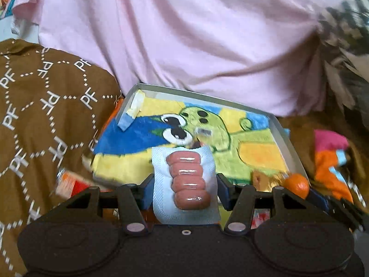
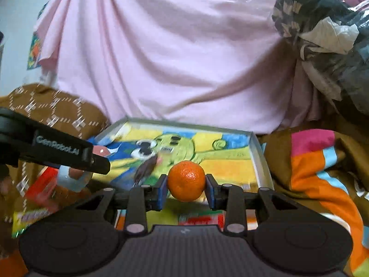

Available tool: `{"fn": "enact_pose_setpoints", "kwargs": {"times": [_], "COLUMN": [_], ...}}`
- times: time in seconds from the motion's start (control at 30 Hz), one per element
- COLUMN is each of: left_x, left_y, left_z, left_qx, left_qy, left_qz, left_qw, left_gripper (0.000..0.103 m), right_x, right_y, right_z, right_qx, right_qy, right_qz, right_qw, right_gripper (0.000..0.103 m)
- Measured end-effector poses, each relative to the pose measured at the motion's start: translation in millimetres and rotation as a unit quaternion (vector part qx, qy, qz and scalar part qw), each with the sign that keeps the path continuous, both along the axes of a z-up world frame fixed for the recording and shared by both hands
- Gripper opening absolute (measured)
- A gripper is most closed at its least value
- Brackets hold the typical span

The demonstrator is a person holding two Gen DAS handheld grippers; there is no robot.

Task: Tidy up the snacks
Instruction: 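Carry the sausage pack with the left tool while the right carries the orange into the tray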

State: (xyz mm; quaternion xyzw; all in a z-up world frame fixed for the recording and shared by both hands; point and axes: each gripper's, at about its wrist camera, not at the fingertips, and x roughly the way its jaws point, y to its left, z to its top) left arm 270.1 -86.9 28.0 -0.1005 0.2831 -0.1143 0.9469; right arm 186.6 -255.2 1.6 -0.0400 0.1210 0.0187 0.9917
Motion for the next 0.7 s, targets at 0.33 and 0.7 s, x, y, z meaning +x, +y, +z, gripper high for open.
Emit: {"fn": "enact_pose_setpoints", "kwargs": {"times": [0.33,0.7], "left_x": [71.5,94.9], "left_y": [-12.1,-12.8], "left_z": [-8.6,-30.6], "left_qx": [0.029,0.043], "left_qy": [0.014,0.043], "left_qz": [0.026,0.047], "left_qw": [0.9991,0.9971], "left_gripper": [0.057,0.058], "right_x": [45.1,64.1], "right_y": [6.0,17.3], "right_z": [-7.5,-18.7], "right_qx": [0.017,0.028], "right_qy": [-0.014,0.023], "right_qz": [0.005,0.015], "right_qw": [1.0,0.999], "right_gripper": [0.038,0.038]}}
